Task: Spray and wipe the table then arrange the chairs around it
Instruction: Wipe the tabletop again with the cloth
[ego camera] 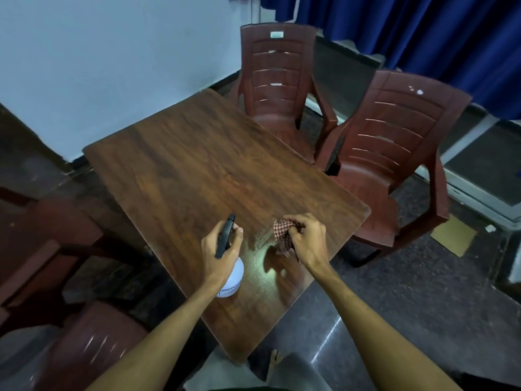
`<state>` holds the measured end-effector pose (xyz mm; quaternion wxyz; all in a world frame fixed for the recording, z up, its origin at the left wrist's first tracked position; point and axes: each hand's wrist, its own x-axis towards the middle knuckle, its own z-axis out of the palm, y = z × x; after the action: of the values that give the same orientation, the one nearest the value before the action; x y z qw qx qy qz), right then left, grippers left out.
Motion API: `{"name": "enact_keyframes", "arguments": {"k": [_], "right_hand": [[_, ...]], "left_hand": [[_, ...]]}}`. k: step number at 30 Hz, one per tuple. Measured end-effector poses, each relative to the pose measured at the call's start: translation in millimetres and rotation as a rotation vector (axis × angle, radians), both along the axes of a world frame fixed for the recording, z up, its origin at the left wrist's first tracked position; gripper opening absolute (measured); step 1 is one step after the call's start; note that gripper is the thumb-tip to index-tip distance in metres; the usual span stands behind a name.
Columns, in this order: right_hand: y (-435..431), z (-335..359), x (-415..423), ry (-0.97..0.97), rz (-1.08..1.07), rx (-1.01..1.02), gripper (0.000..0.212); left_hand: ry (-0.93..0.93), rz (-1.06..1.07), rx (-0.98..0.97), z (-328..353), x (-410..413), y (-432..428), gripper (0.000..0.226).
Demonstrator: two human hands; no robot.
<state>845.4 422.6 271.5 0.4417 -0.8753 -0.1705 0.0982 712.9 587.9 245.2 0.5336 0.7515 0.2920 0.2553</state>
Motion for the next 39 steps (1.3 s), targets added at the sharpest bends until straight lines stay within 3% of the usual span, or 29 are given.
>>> {"name": "enact_keyframes", "arguments": {"k": [19,26,32,39], "right_hand": [[-37,-16,15,0.058,0.354,0.046,0.031],[-26,-53,6,0.012,0.406,-0.055,0.037],[-20,-98,-4,0.029,0.697,-0.275,0.044],[-21,-100,-12,-0.03,0.848,-0.402,0.059]], "left_hand": [[-0.021,0.419,0.107,-14,-33,-106,0.022],[0.006,0.477,0.047,-29,-37,-110,0.028],[-0.053,0.481,0.036,-39,-32,-103,0.02],[-0.025,0.48,0.031,-45,-45,-119,0.018]]}}
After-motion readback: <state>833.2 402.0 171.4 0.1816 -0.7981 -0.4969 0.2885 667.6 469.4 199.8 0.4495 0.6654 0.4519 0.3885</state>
